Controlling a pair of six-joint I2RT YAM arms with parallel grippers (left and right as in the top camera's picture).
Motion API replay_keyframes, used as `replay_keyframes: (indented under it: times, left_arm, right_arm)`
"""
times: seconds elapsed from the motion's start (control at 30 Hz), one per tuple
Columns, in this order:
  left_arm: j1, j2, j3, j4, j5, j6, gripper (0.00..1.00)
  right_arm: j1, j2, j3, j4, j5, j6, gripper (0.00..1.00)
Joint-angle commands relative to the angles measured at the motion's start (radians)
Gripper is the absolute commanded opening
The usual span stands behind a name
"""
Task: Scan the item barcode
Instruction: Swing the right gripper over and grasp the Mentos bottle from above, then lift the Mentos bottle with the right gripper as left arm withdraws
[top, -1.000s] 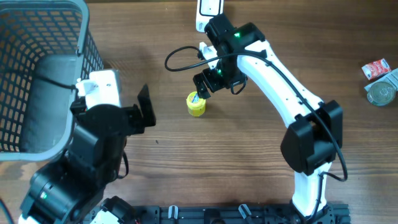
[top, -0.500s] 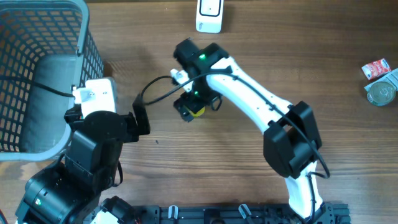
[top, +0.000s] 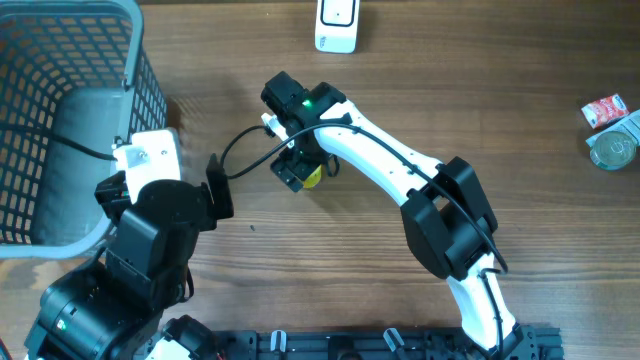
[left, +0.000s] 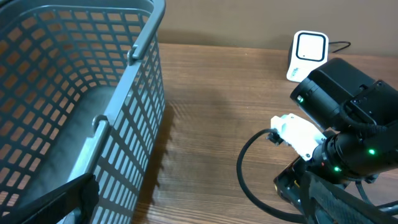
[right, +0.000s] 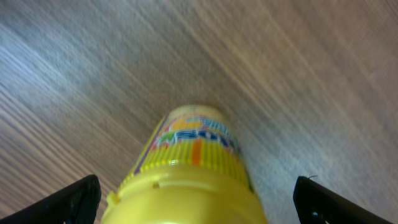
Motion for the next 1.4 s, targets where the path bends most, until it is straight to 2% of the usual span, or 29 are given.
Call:
replay_keyframes:
  times: [0.0, 0.33, 0.53, 0.67, 0.93, 1.13, 1.17, 1.37]
  left_arm:
    - [-0.002, -0.005, -0.001, -0.002, -0.026, -0.009, 1.00]
    - [-0.002, -0.005, -0.001, -0.009, -0.029, -0.009, 1.00]
    - [-0.002, -0.005, -0.001, -0.008, -0.049, -0.010, 1.00]
    - [-0.002, -0.005, 0.000, -0.009, -0.055, -0.010, 1.00]
    - [-0.002, -0.005, -0.001, -0.017, -0.055, -0.010, 1.00]
    - [-0.002, -0.005, -0.001, -0.019, -0.055, -0.010, 1.00]
    - [-0.002, -0.005, -0.001, -0.019, -0.055, -0.010, 1.00]
    - [-0.002, -0.005, -0.001, -0.019, -0.055, -0.010, 1.00]
  right_arm:
    - [-0.002, 0.013, -0.001, 0.013, 0.005, -0.029, 1.00]
    - [-0.002, 0.018, -0.001, 0.032, -0.017, -0.028, 0.99]
    - [-0.002, 0.048, -0.001, 0.037, -0.029, -0.026, 0.91]
    - [-0.002, 0.055, -0.001, 0.034, -0.029, -0.026, 0.90]
    - [-0.005, 0.055, -0.001, 0.012, -0.024, -0.024, 0.69]
    - [-0.005, 0.055, -0.001, 0.005, -0.005, -0.025, 0.61]
    - [-0.005, 0.055, -0.001, 0.002, -0.005, -0.025, 0.56]
    - [-0.005, 0.055, -0.001, -0.007, -0.006, -0.024, 0.52]
